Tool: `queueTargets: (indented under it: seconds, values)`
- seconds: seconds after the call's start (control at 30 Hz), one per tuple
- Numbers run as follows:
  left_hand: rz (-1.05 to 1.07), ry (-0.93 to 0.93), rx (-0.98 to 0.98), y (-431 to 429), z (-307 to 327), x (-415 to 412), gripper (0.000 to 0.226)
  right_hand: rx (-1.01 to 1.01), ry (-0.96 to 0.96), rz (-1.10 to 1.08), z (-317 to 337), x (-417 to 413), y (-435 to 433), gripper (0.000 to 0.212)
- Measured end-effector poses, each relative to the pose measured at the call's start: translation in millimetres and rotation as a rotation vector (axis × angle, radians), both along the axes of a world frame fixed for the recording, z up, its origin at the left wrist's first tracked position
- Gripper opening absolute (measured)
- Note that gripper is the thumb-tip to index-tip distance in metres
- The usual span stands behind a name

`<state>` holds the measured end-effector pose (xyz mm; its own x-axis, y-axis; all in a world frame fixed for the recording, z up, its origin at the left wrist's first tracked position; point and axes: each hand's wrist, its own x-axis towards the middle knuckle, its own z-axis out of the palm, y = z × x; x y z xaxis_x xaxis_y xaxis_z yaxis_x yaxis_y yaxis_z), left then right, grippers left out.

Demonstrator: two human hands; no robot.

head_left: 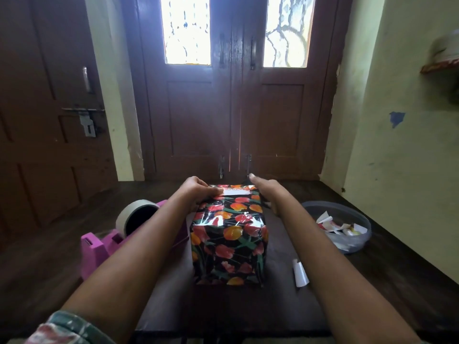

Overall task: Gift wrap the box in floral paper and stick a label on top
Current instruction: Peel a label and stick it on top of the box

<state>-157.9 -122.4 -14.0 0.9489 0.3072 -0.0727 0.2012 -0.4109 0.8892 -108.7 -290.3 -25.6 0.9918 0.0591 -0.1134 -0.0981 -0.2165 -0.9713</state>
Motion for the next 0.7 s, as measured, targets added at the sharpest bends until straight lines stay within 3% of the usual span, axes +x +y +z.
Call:
queueTargets:
  seconds: [0.03, 0.1, 0.17, 0.3, 0.5, 0.57, 0.7]
  values:
    - [0.005, -0.008, 0.0, 0.5, 0.0, 1.3, 0.053, -0.031, 0.003, 0.043, 4.1, -4.3, 0.1, 0.077]
    - [0.02, -0.024, 0.003, 0.9, -1.5, 1.9, 0.054, -0.16, -0.021, 0.082, 7.5, -12.9, -0.3, 0.084]
    - [0.031, -0.024, 0.004, 0.5, -2.3, 1.4, 0.054, -0.194, -0.04, 0.077, 7.3, -20.0, -1.2, 0.077]
    - [0.063, -0.057, -0.028, -0.1, -5.8, 0.6, 0.044, -0.059, -0.05, 0.089, 1.7, -23.5, -6.0, 0.068]
    - [0.059, -0.069, 0.004, -0.7, -5.1, -2.4, 0.032, -0.033, -0.018, 0.126, 3.0, -32.3, -9.6, 0.037]
    - [0.008, -0.029, -0.033, -0.6, -0.2, -6.4, 0.024, -0.086, -0.013, 0.095, 8.2, -32.6, -6.0, 0.05]
    - [-0.042, 0.009, -0.12, 1.4, 4.4, -13.4, 0.034, -0.318, -0.035, 0.121, 20.8, -31.5, 12.8, 0.08]
